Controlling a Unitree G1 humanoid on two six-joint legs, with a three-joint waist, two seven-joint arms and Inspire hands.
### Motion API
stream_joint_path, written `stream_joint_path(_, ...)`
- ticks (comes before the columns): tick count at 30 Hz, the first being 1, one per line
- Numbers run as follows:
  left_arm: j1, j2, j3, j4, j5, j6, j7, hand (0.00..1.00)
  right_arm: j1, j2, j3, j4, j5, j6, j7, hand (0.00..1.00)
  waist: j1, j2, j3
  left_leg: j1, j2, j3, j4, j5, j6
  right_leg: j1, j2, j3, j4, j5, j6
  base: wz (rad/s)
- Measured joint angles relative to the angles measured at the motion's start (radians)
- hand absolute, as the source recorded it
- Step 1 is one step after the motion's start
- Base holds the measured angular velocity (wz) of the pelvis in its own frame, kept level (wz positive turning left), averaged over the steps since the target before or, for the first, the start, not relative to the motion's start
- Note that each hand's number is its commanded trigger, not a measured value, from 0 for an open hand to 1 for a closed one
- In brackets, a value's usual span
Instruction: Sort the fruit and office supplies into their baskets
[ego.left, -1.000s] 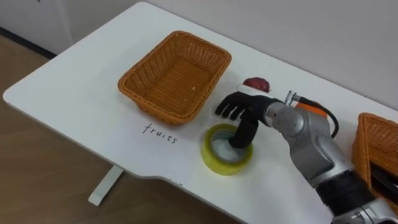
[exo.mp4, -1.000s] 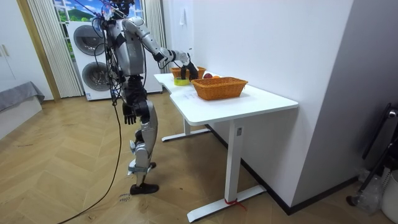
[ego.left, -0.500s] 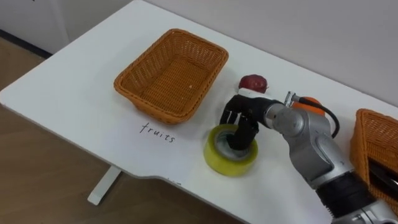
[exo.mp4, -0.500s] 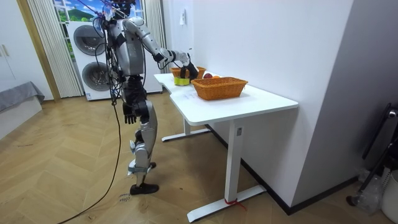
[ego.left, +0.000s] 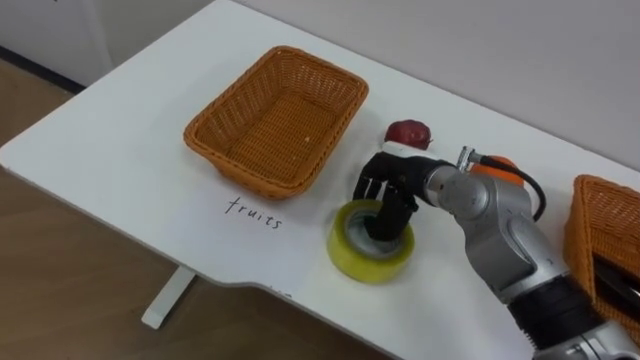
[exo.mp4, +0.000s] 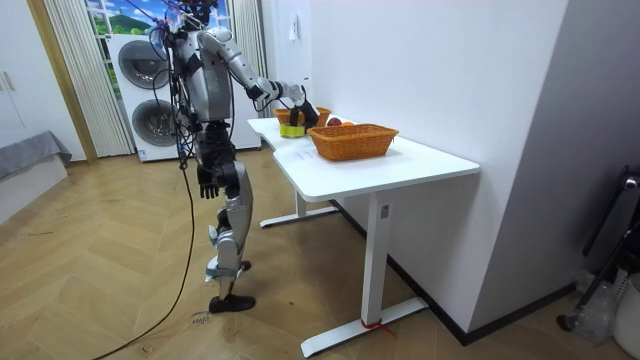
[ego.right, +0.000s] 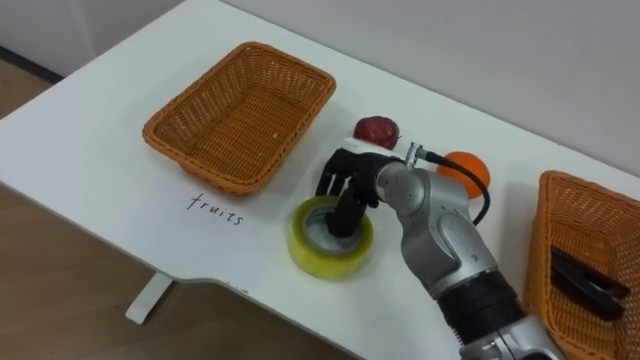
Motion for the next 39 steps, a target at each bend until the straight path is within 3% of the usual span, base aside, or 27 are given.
stream_joint_path(3,-0.001,-0.002,0.0,-0.002,0.001,-0.006,0.012,0.0,0.0,-0.006,0.0,-0.001,0.0,-0.011,0.0,1.0,-0.001,0.004,0.0027,0.008,0.001,0.005,-0.003,0.0,0.0,0.0,0.0,0.004,0.0,0.0,0.0,-0.04)
stream_joint_path(7,0.009,-0.003,0.001,0.001,-0.009,-0.021,0.016,0.0,0.019,-0.046,-0.012,-0.058,-0.002,-0.034,-0.001,1.0,-0.008,0.009,0.004,0.008,0.002,0.013,-0.006,0.0,0.0,0.0,0.0,0.01,0.0,0.0,0.0,-0.06)
stream_joint_path(9,0.013,-0.003,0.001,0.004,-0.011,-0.029,0.016,0.0,0.027,-0.079,-0.029,-0.11,0.005,-0.045,-0.004,1.0,-0.028,0.011,0.0014,0.009,0.001,0.015,-0.007,0.0,0.0,-0.001,-0.001,0.016,0.0,0.0,0.0,0.0)
stream_joint_path(12,0.018,-0.003,0.009,0.012,-0.011,-0.04,0.011,0.0,0.037,-0.095,-0.078,-0.179,0.053,-0.053,-0.016,1.0,-0.053,0.019,0.001,0.017,0.002,0.022,-0.011,0.001,0.001,0.002,-0.001,0.024,0.0,0.0,0.0,-0.06)
stream_joint_path(18,0.021,-0.002,0.021,0.015,-0.011,-0.069,0.014,0.0,0.039,-0.096,-0.128,-0.214,0.092,-0.076,-0.035,1.0,-0.102,0.017,-0.0029,0.023,0.001,0.033,-0.014,0.002,0.003,0.002,-0.003,0.027,0.002,0.0,0.0,-0.04)
stream_joint_path(25,0.038,-0.003,0.023,0.011,-0.026,-0.07,0.021,0.0,0.065,-0.112,-0.188,-0.248,0.107,-0.089,-0.076,1.0,-0.131,0.01,-0.0097,0.043,0.002,0.038,-0.016,0.002,0.004,0.018,-0.003,0.041,0.001,0.0,0.0,-0.03)
stream_joint_path(30,0.047,-0.003,0.024,0.012,-0.038,-0.07,0.021,0.0,0.077,-0.118,-0.248,-0.262,0.116,-0.094,-0.112,1.0,-0.149,0.022,-0.0095,0.05,0.002,0.037,-0.015,0.002,0.004,0.023,-0.003,0.048,0.003,0.0,0.0,-0.02)
stream_joint_path(36,0.063,-0.005,0.087,0.007,-0.037,-0.071,0.02,0.0,0.104,-0.125,-0.349,-0.277,0.137,-0.113,-0.16,1.0,-0.172,0.032,-0.0179,0.052,0.001,0.041,-0.015,0.003,0.005,0.025,-0.003,0.05,0.006,0.0,0.0,-0.01)
stream_joint_path(39,0.068,-0.005,0.097,0.0,-0.037,-0.073,0.022,0.0,0.114,-0.13,-0.382,-0.272,0.139,-0.117,-0.181,1.0,-0.186,0.035,-0.0159,0.051,0.001,0.042,-0.02,0.003,0.005,0.028,-0.004,0.05,0.006,0.0,0.0,0.0)
